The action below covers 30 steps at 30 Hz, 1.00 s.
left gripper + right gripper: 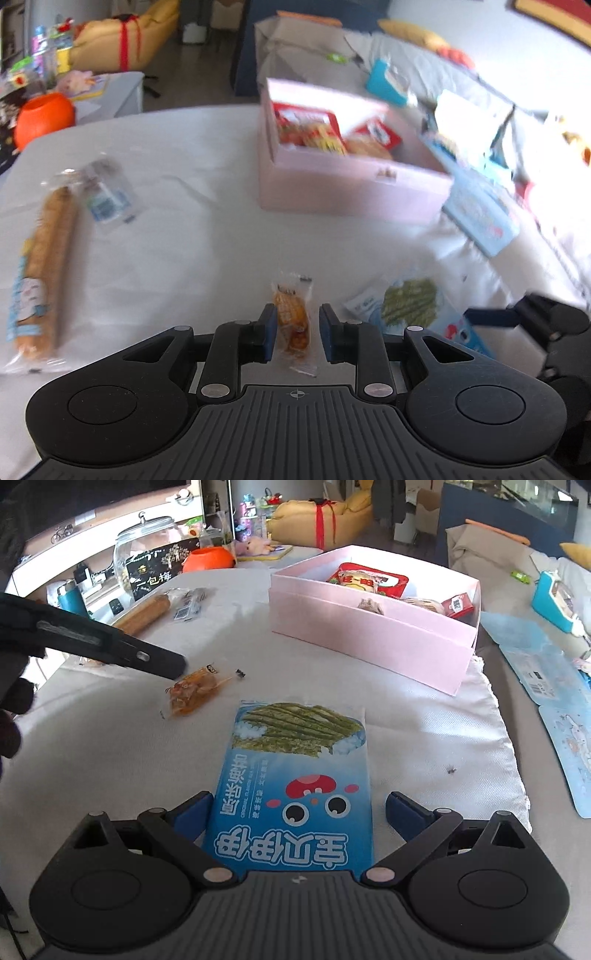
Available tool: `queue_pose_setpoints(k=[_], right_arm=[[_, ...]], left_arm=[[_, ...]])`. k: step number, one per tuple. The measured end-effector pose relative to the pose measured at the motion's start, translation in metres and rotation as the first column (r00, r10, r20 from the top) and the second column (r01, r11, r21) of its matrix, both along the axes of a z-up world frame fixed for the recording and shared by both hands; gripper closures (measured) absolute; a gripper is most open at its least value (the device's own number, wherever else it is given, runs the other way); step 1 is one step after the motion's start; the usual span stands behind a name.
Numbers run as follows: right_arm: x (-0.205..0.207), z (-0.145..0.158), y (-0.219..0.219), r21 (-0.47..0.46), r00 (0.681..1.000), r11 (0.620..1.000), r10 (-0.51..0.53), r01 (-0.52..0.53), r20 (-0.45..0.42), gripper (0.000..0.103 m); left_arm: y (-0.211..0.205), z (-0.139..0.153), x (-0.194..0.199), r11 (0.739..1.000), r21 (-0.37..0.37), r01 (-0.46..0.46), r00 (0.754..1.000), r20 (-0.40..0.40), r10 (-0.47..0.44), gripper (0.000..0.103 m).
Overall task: Organize snacks
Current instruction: 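Grasp the blue seaweed packet with the right gripper while the left grasps the small orange packet, then lift the seaweed packet with the right gripper while the left lifts the orange packet toward the pink box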
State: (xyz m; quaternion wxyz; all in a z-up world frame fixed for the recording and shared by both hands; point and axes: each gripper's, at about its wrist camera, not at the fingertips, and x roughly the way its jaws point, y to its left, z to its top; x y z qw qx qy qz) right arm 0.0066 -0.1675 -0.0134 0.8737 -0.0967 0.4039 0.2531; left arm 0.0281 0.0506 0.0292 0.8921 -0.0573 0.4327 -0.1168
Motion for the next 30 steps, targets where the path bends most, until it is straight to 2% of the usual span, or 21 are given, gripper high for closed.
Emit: queue_pose_setpoints(k=[4,10,13,14,15,16,20,23,30], right_arm=[[0.0,0.0,-0.005,0.016,1.0,1.0,-0.011,0.011,-0.008,0.004],[-0.014,-0.002,-0.006,-0.032,0.999,0.999,0.038,-0.038,0.003,0.004],[-0.02,-0.003,-0.008,-0.024,0.999,0.999,0.043,-0.043,0.009,0.004],[-0.02,-0.002,-0.009,-0.022,0.999,0.999,0.041,-0.041,0.007,0.005],[-0.021,-0.001,-0.009,-0.023,0.999,0.999,0.04,-0.04,0.011,0.012],[-0.023,0.002,-0.01,-0.026,0.999,0.999,0.046,-0.045,0.019,0.016],[-0.031,0.021,-0.01,-0.042,0.991,0.998,0.049,-0.044,0.123,0.017],[-0.033,0.041,-0.013,-0.019,0.98,0.999,0.035,-0.032,0.197,0.017],[-0.023,0.07,-0.02,0.07,0.968,0.998,-0.02,0.002,0.248,0.017]], left_arm=[[-0.013,-0.01,0.001,0.997,0.072,0.012,1.0,0.008,-0.013,0.075],[-0.009,-0.011,-0.002,0.998,0.061,0.009,1.0,0.006,-0.01,0.075],[-0.01,-0.011,-0.002,0.998,0.06,0.009,1.0,0.005,-0.01,0.075],[-0.01,-0.01,-0.002,0.998,0.06,0.011,1.0,0.003,-0.011,0.075],[-0.01,-0.01,-0.003,0.998,0.059,0.012,1.0,0.001,-0.012,0.075],[-0.01,-0.01,-0.003,0.998,0.058,0.013,1.0,0.0,-0.013,0.075],[-0.01,-0.01,-0.006,0.998,0.055,0.014,1.0,-0.002,-0.014,0.075],[-0.009,-0.011,-0.007,0.999,0.053,0.012,1.0,-0.002,-0.012,0.075],[-0.004,-0.011,-0.013,1.0,0.025,0.006,1.0,-0.004,-0.006,0.076]])
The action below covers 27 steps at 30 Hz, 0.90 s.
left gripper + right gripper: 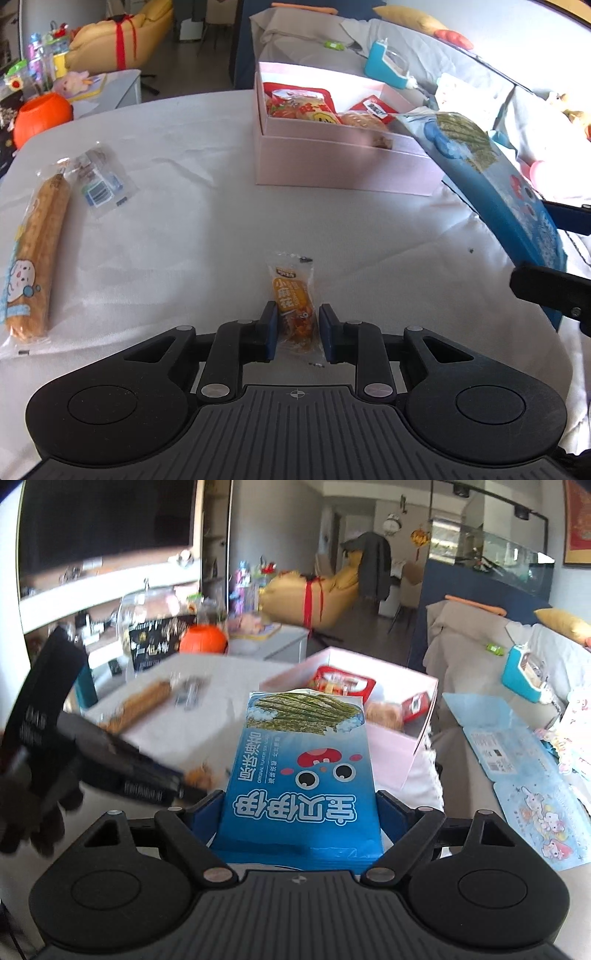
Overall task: Organize snacks
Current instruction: 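Lift the seaweed packet with the right gripper while the left lifts the orange packet toward the pink box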
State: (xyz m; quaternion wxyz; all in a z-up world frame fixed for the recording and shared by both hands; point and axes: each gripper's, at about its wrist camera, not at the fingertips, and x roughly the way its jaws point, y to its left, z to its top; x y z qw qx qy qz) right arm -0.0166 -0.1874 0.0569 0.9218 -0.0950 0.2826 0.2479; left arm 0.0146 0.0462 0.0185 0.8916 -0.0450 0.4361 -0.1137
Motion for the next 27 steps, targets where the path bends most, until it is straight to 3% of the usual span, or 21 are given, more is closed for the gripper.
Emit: queue_pose_setpoints(k=[13,18,23,27], right_arm=[[0.013,-0.046,0.001,-0.037,0.989,0.998,-0.049,0.045,-0.137,0.017],[0.011,-0.032,-0.007,0.01,0.994,0.998,-0.057,0.059,-0.089,0.017],[0.007,-0.019,-0.014,0.014,0.996,0.997,-0.077,0.078,-0.035,0.017],[0.014,0.005,-0.024,0.039,0.994,0.994,-0.106,0.104,0.04,0.017]], left_arm=[[0.006,-0.003,-0.006,0.999,-0.049,-0.023,1.0,0.002,0.023,0.076],[0.008,-0.001,-0.008,0.995,-0.099,-0.032,0.999,0.011,0.033,0.079],[0.001,0.021,-0.016,0.995,-0.096,-0.01,0.993,0.119,0.021,0.079],[0.003,0.066,-0.006,0.99,-0.134,0.032,0.972,0.235,0.0,0.079]])
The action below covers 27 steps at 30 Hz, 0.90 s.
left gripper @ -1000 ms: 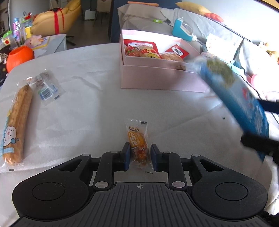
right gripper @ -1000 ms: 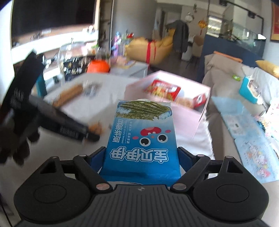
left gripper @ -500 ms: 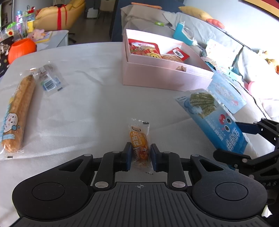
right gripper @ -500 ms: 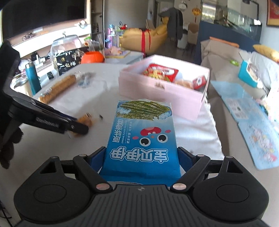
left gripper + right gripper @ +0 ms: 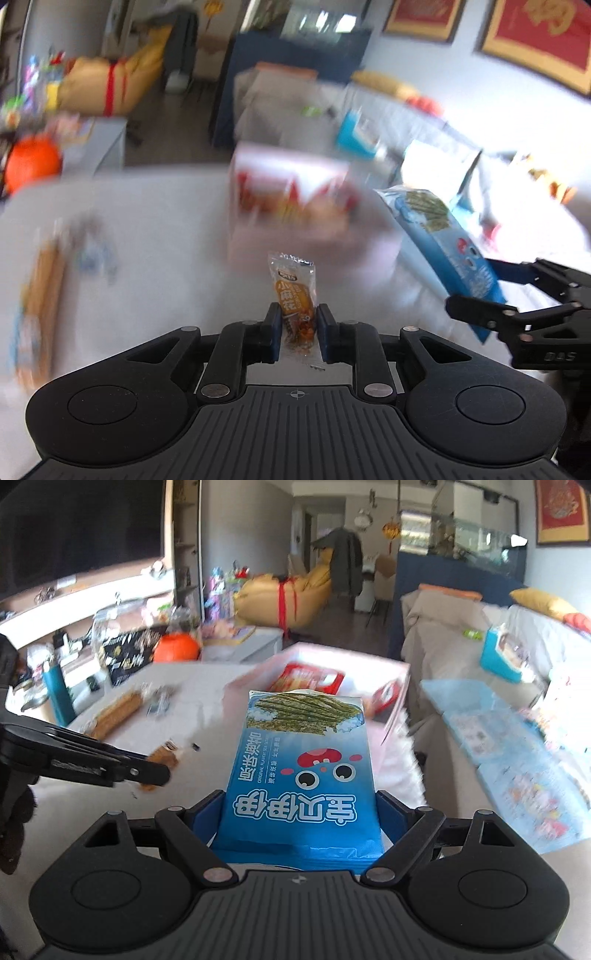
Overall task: Organize snacks
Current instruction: 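Lift the seaweed packet with the right gripper while the left lifts the orange packet toward the pink box, then drop the seaweed packet into the pink box with the right gripper while the left drops its packet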
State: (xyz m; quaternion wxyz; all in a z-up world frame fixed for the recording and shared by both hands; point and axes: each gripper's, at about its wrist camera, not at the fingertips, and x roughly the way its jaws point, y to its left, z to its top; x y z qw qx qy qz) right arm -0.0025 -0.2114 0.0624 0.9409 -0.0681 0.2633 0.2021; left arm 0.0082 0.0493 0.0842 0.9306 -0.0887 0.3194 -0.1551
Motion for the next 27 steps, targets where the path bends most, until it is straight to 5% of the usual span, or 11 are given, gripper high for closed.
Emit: queue_pose_setpoints(k=[3,6,8,11,16,18,20,22,24,27], right_arm=[[0.015,0.038,-0.003,0.028,0.995,0.999,-0.02,0.018,0.102,0.017],[0.049,0.077,0.001,0.061,0.987,0.998,-0.023,0.014,0.159,0.017],[0.078,0.092,0.006,0.086,0.988,0.996,-0.029,0.016,0.155,0.017],[0.128,0.094,0.018,0.115,0.995,0.993,-0.006,-0.005,0.096,0.011],[0.177,0.038,0.022,0.143,0.986,0.988,-0.028,0.052,-0.166,0.011],[0.168,0.018,0.022,0.139,0.982,0.989,-0.024,0.05,-0.186,0.011],[0.156,0.005,0.035,0.049,0.989,0.998,-0.037,0.044,-0.146,0.011],[0.14,0.001,0.058,-0.024,0.996,1.0,-0.001,-0.001,-0.084,0.011],[0.128,0.003,0.088,-0.062,0.997,0.996,0.061,-0.064,-0.045,0.011],[0.124,0.009,0.138,-0.051,0.978,0.979,0.195,-0.199,-0.072,0.011]], left_arm=[[-0.004,0.048,0.023,1.0,0.006,0.024,0.991,0.128,-0.025,0.079],[-0.003,0.075,0.063,0.994,-0.092,0.063,0.981,0.191,-0.045,0.077],[0.004,0.074,0.102,0.978,-0.196,0.074,0.986,0.159,-0.043,0.077],[0.018,0.037,0.165,0.964,-0.264,0.036,0.999,-0.02,-0.043,0.075],[0.059,0.004,0.135,0.978,-0.184,-0.099,0.994,-0.07,0.088,0.075],[0.075,0.0,0.101,0.985,-0.013,-0.169,0.985,-0.03,0.169,0.075],[0.088,-0.005,0.069,0.951,0.161,-0.264,0.964,0.019,0.265,0.075],[0.1,-0.013,0.045,0.904,0.236,-0.357,0.932,0.033,0.36,0.075],[0.113,-0.021,0.025,0.878,0.234,-0.417,0.906,0.023,0.424,0.075],[0.122,-0.032,0.012,0.899,0.179,-0.4,0.911,-0.036,0.412,0.074]])
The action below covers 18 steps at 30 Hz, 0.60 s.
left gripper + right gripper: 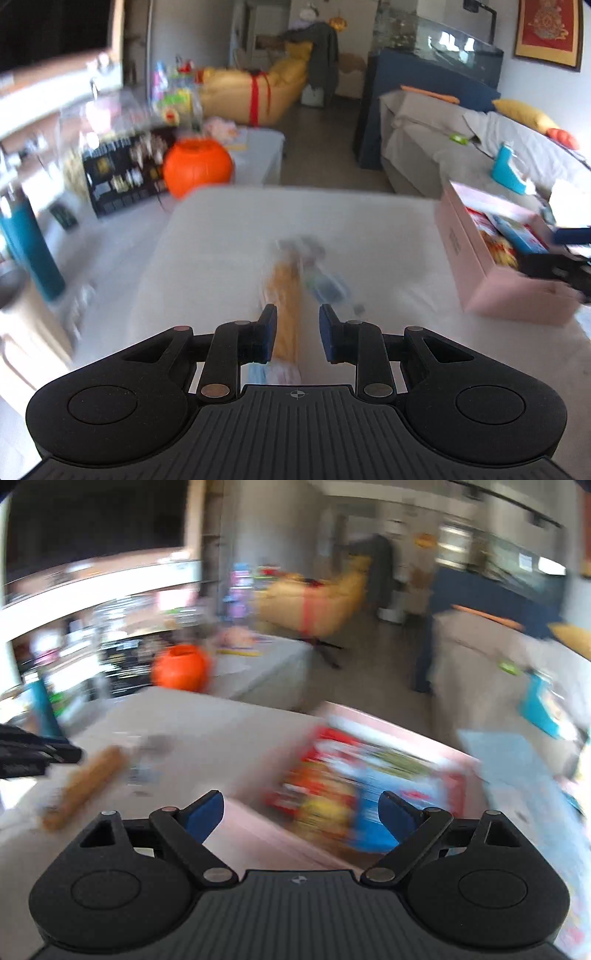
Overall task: Organize snacks
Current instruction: 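Drop the seaweed packet into the pink box with the right gripper while the left drops its packet, then grasp the long wrapped wafer roll with the left gripper while the right grasps the clear cookie packet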
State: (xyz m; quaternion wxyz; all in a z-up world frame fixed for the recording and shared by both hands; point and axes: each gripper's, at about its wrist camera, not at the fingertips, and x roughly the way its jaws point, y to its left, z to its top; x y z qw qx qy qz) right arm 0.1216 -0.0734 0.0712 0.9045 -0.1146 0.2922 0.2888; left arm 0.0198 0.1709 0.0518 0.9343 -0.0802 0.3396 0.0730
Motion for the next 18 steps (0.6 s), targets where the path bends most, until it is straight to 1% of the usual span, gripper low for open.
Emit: queue_pose_setpoints(k=[1,2,3,4,5,7,9,12,15,16,17,18], right_arm=[[0.003,0.0,0.017,0.009,0.999,0.999,0.036,-0.036,-0.032,0.011],[0.006,-0.001,0.032,0.018,0.996,0.998,0.059,-0.058,-0.063,0.011],[0.01,-0.002,0.048,0.026,0.993,0.997,0.076,-0.074,-0.094,0.011],[0.014,-0.005,0.064,0.032,0.988,0.996,0.087,-0.083,-0.124,0.011],[0.018,-0.008,0.076,0.038,0.984,0.996,0.091,-0.086,-0.151,0.011],[0.03,-0.017,0.101,0.045,0.972,0.995,0.096,-0.089,-0.212,0.011],[0.04,-0.025,0.12,0.033,0.964,0.996,0.09,-0.084,-0.249,0.011],[0.061,-0.042,0.152,0.039,0.948,0.997,0.071,-0.062,-0.309,0.012],[0.082,-0.06,0.18,0.001,0.951,1.0,-0.006,0.006,-0.311,0.012],[0.088,-0.065,0.187,0.008,0.949,1.0,-0.006,0.009,-0.316,0.012],[0.093,-0.068,0.193,0.009,0.945,1.0,-0.015,0.019,-0.326,0.017],[0.096,-0.071,0.197,-0.004,0.941,1.0,-0.025,0.026,-0.338,0.032]], left_arm=[[-0.002,-0.005,0.001,1.0,0.015,0.01,1.0,-0.023,-0.01,0.073],[-0.008,-0.009,0.005,0.999,0.048,0.015,0.999,-0.051,-0.012,0.073],[-0.012,-0.012,0.003,0.995,0.102,0.008,0.999,-0.053,-0.002,0.072],[-0.01,-0.014,0.002,0.991,0.136,-0.003,0.998,-0.06,0.011,0.071],[-0.008,-0.015,0.0,0.993,0.12,-0.002,0.998,-0.064,0.01,0.071],[0.006,-0.018,-0.012,1.0,0.021,-0.021,0.999,-0.042,0.022,0.071],[0.02,-0.021,-0.025,0.999,-0.028,-0.043,0.999,-0.029,0.042,0.071],[0.03,-0.02,-0.036,0.996,-0.067,-0.058,0.998,-0.024,0.056,0.071],[0.032,-0.019,-0.039,0.996,-0.067,-0.061,0.998,-0.028,0.06,0.071],[0.032,-0.019,-0.039,0.996,-0.063,-0.063,0.998,-0.033,0.061,0.071],[0.031,-0.019,-0.04,0.996,-0.06,-0.059,0.998,-0.033,0.057,0.071],[0.03,-0.019,-0.041,0.997,-0.058,-0.058,0.998,-0.034,0.056,0.071]])
